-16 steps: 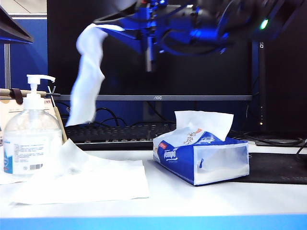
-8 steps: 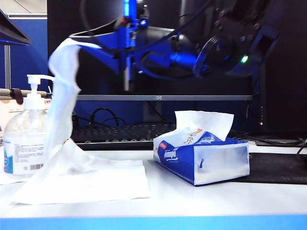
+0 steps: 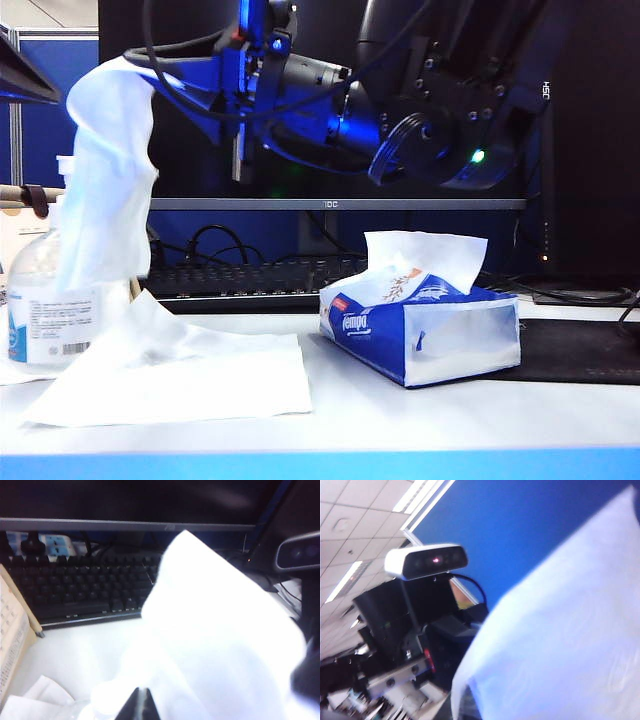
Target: Pull out a tissue from the tissue dispenser, then press the switch of the alcohol sanitizer bottle to drop some sanitizer on the paper tissue, and finally place the treated tissue on the table.
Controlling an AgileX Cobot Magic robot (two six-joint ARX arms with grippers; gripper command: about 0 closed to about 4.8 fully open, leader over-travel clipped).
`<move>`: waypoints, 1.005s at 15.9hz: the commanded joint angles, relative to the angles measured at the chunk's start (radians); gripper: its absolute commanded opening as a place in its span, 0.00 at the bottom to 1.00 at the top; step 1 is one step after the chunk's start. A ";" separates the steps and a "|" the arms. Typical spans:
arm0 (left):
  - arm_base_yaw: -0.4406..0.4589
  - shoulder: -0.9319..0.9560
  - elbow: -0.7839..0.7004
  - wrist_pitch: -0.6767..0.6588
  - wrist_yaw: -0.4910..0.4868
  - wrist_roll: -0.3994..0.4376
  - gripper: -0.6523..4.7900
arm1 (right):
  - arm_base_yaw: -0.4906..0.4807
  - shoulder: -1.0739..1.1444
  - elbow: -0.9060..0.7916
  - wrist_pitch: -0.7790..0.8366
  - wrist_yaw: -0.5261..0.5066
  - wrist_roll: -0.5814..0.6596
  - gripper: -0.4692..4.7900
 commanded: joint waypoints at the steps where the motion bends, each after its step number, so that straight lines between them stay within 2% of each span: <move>1: 0.001 -0.002 0.005 0.006 0.000 0.009 0.11 | 0.000 0.043 -0.001 -0.075 -0.048 0.005 0.08; 3: 0.001 -0.002 0.005 0.006 0.000 0.009 0.11 | 0.000 0.055 -0.001 -0.160 -0.095 -0.019 0.08; 6: 0.001 -0.002 0.005 0.007 0.000 0.009 0.11 | 0.001 0.055 0.002 -0.168 -0.151 -0.015 0.08; 8: 0.001 -0.002 0.005 0.007 0.000 0.009 0.11 | 0.002 0.055 0.025 -0.241 -0.184 -0.004 0.08; 11: 0.001 -0.002 0.005 0.008 0.001 0.009 0.11 | 0.003 0.055 0.075 -0.431 -0.154 -0.065 0.08; 13: 0.001 -0.002 0.005 0.007 0.004 0.008 0.11 | -0.012 0.055 0.094 -0.493 -0.122 -0.073 0.08; 16: 0.001 -0.002 0.005 0.008 0.004 0.008 0.11 | -0.035 0.054 0.094 -0.499 -0.114 -0.072 0.08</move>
